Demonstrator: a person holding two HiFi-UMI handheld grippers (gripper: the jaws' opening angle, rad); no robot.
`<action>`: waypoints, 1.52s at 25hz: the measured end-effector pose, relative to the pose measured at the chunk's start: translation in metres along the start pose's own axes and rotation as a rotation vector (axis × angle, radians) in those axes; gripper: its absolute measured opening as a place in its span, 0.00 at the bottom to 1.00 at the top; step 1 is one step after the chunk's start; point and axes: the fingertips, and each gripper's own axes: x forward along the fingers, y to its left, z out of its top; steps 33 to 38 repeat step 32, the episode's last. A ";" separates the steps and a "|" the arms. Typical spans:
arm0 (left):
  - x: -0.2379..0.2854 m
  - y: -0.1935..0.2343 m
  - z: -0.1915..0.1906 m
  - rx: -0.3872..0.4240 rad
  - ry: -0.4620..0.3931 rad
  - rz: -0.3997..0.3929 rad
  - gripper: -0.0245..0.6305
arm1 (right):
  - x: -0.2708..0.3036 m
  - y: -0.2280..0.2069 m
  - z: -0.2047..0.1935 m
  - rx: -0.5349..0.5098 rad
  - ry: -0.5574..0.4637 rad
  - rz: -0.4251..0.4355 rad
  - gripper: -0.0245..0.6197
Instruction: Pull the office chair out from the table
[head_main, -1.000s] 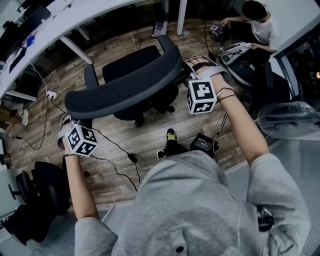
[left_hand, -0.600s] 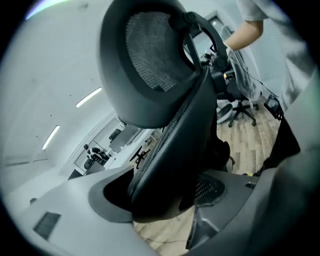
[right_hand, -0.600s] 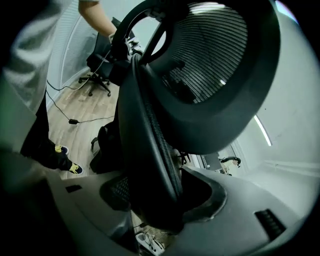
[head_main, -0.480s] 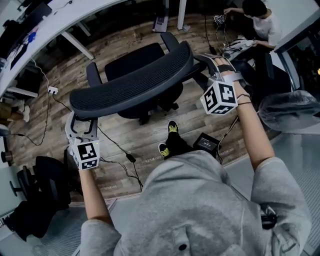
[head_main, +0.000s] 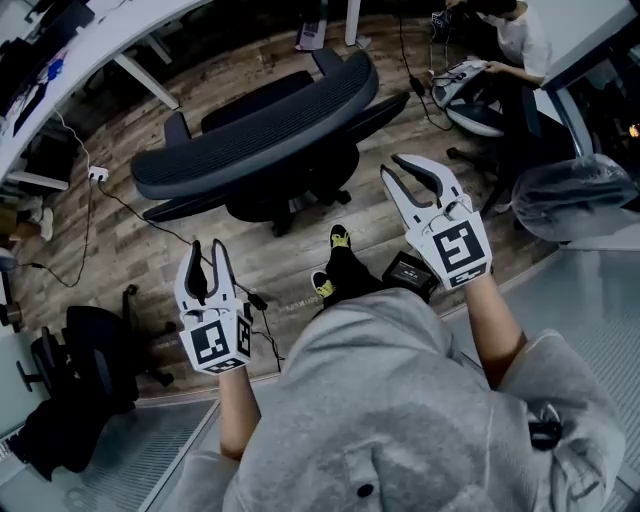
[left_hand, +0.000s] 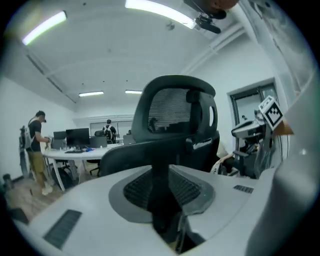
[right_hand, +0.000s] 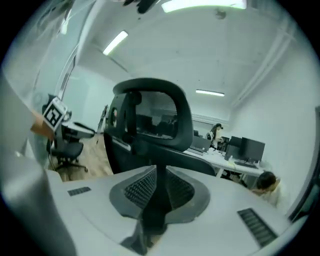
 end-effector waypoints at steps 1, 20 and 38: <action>-0.001 -0.012 0.002 -0.042 -0.012 -0.013 0.14 | -0.004 0.006 0.003 0.056 -0.031 0.003 0.14; -0.005 -0.061 0.020 -0.064 -0.023 -0.066 0.06 | -0.021 0.011 0.007 0.256 -0.105 -0.017 0.10; 0.004 -0.071 0.018 -0.064 -0.014 -0.099 0.06 | -0.017 0.012 0.000 0.213 -0.068 -0.019 0.10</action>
